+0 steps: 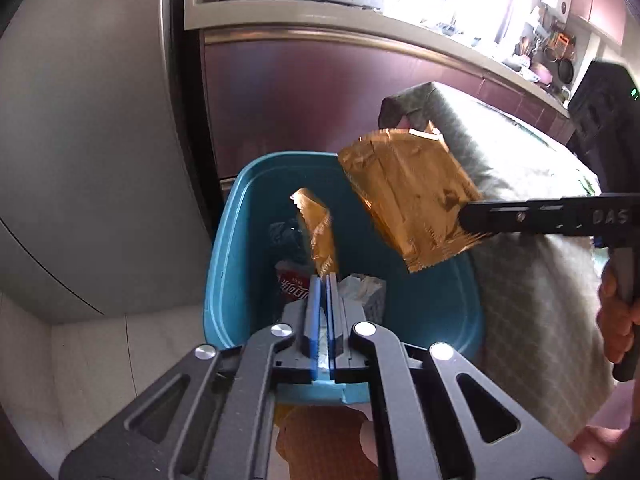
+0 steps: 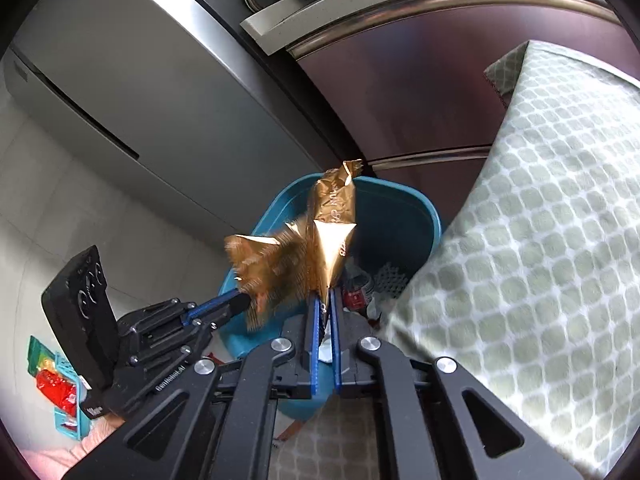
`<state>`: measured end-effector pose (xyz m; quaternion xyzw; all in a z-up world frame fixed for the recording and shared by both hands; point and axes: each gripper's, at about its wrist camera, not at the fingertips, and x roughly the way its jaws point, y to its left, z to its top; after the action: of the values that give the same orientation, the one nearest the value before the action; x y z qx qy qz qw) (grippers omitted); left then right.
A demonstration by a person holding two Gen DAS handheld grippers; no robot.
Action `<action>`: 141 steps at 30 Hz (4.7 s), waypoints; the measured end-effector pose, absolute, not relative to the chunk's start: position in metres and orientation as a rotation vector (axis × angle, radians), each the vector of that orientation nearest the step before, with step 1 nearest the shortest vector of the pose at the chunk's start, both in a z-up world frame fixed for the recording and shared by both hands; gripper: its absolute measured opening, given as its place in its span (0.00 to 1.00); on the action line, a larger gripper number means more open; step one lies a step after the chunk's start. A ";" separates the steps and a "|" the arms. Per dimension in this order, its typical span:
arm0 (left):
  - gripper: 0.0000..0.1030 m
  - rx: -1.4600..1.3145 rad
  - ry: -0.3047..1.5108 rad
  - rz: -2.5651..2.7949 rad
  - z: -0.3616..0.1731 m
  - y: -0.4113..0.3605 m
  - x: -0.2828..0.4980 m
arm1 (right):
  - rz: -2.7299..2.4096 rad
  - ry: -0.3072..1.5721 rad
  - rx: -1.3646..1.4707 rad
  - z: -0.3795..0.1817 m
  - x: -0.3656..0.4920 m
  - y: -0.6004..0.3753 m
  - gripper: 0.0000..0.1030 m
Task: Collect trash
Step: 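Open both grippers to drop the brown wrappers into the bin, then move both open grippers back over the table to the plastic wrappers, then close the left gripper on the clear wrapper while the right grasps the green-printed wrapper, then lift both held plastic wrappers up from the table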
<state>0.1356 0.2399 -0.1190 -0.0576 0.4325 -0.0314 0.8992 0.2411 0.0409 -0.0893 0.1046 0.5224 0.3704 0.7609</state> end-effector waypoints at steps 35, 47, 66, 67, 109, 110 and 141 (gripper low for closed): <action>0.37 -0.055 0.695 -0.434 -0.038 0.090 0.102 | 0.669 0.838 0.282 -0.023 0.168 -0.109 0.45; 0.41 -0.022 0.752 -0.616 -0.042 -0.007 0.123 | 0.404 0.802 0.377 -0.033 0.155 -0.245 0.46; 0.41 0.009 0.916 -0.699 -0.073 -0.109 0.180 | 0.309 0.835 0.414 -0.056 0.196 -0.308 0.46; 0.41 0.011 0.920 -0.701 -0.074 -0.111 0.181 | 0.306 0.837 0.414 -0.057 0.199 -0.308 0.46; 0.15 0.021 0.909 -0.703 -0.074 -0.119 0.167 | 0.268 0.928 0.434 -0.086 0.266 -0.318 0.07; 0.13 0.021 0.906 -0.703 -0.074 -0.118 0.166 | 0.271 0.925 0.437 -0.086 0.266 -0.318 0.07; 0.09 0.000 0.760 -0.663 -0.025 -0.064 0.117 | 0.412 0.773 0.502 -0.039 0.182 -0.314 0.03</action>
<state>0.1169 -0.0638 -0.0249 0.0001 0.3641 -0.3176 0.8755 0.1823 -0.3140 -0.0387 0.2406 0.3704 0.1973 0.8752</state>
